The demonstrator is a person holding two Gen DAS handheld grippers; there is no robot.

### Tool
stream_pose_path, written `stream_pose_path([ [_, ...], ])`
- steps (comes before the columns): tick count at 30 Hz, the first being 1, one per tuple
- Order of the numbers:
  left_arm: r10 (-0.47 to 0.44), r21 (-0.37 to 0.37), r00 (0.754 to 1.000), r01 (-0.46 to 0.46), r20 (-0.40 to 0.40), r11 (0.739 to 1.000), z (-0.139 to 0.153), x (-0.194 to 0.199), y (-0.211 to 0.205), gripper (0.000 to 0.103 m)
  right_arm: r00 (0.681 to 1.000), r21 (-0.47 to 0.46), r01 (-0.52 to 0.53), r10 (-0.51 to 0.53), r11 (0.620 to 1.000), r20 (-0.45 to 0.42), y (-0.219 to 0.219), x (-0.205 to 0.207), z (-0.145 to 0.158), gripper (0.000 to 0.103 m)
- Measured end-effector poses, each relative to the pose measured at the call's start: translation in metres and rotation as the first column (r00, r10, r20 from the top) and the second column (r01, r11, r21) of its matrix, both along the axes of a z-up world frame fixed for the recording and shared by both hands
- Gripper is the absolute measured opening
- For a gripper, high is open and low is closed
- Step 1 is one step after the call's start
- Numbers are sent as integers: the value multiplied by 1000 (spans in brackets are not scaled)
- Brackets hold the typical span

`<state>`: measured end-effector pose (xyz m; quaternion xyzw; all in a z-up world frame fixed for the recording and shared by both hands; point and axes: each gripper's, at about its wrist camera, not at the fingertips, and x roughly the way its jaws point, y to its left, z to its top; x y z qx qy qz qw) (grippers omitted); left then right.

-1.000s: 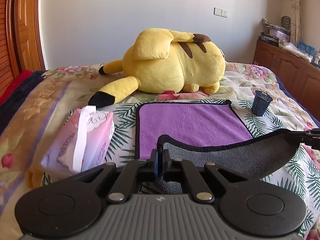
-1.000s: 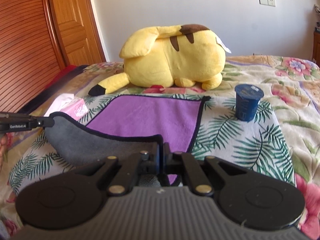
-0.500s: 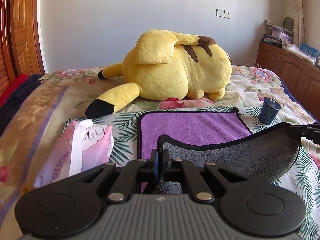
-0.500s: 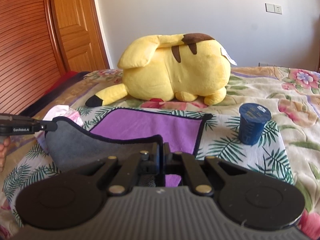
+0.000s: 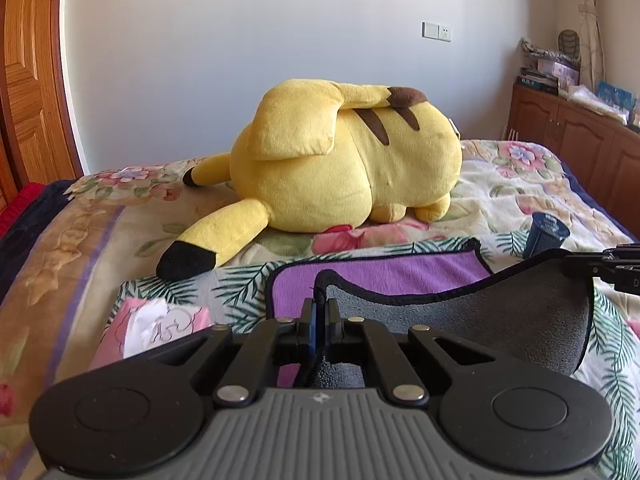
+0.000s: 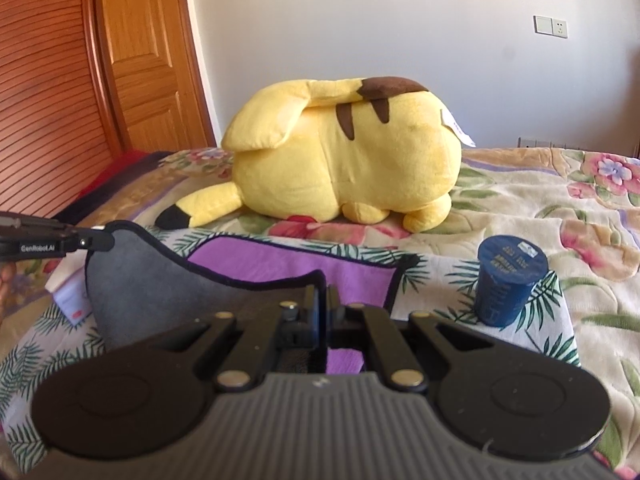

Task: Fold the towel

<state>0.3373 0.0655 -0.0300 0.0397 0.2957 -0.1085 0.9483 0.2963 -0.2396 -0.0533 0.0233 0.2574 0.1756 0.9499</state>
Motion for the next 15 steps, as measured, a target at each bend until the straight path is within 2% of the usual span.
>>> stream_pose_path([
  [7, 10, 24, 999, -11, 31, 1000, 2, 14, -10, 0, 999, 38, 38, -38, 999, 0, -6, 18, 0, 4],
  [15, 40, 13, 998, -41, 55, 999, 0, 24, -10, 0, 998, 62, 59, -58, 996, -17, -10, 35, 0, 4],
])
